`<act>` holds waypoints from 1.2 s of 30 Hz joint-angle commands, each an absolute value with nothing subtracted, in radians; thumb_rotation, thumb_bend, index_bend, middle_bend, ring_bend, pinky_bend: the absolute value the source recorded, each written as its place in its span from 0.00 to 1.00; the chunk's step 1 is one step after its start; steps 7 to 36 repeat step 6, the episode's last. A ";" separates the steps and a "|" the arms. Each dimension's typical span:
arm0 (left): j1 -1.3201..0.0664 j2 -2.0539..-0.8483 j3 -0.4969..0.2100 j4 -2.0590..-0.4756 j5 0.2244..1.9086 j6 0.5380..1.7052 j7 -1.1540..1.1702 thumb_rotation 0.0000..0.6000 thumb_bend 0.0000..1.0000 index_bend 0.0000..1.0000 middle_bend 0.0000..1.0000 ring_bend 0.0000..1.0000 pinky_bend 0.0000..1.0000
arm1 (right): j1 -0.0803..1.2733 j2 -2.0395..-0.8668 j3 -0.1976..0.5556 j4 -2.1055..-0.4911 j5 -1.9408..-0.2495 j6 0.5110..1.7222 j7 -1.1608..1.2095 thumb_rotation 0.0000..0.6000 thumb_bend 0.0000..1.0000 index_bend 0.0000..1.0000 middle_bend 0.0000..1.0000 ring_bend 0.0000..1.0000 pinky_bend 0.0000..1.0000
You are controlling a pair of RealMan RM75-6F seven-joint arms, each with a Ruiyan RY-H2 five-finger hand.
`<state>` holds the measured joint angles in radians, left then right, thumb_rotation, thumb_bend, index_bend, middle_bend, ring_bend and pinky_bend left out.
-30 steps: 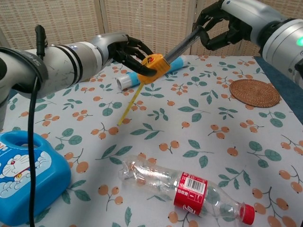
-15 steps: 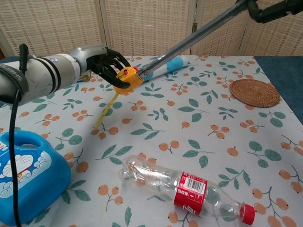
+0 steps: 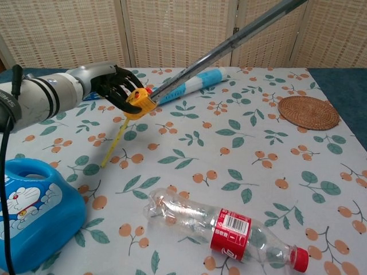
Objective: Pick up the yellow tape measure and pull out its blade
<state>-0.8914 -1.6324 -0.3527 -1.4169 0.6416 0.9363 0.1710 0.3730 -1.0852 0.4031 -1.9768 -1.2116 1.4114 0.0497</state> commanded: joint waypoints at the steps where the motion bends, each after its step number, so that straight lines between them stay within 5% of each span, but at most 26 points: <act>1: -0.888 -1.632 -0.353 -1.408 0.639 0.932 0.169 1.00 0.36 0.48 0.49 0.33 0.05 | 0.334 -1.037 0.416 -1.987 -1.217 1.431 0.109 1.00 0.68 0.60 0.34 0.25 0.00; 36: -0.883 -1.631 -0.356 -1.400 0.638 0.927 0.165 1.00 0.37 0.48 0.49 0.33 0.05 | 0.312 -0.999 0.421 -1.984 -1.215 1.430 0.167 1.00 0.68 0.61 0.34 0.25 0.00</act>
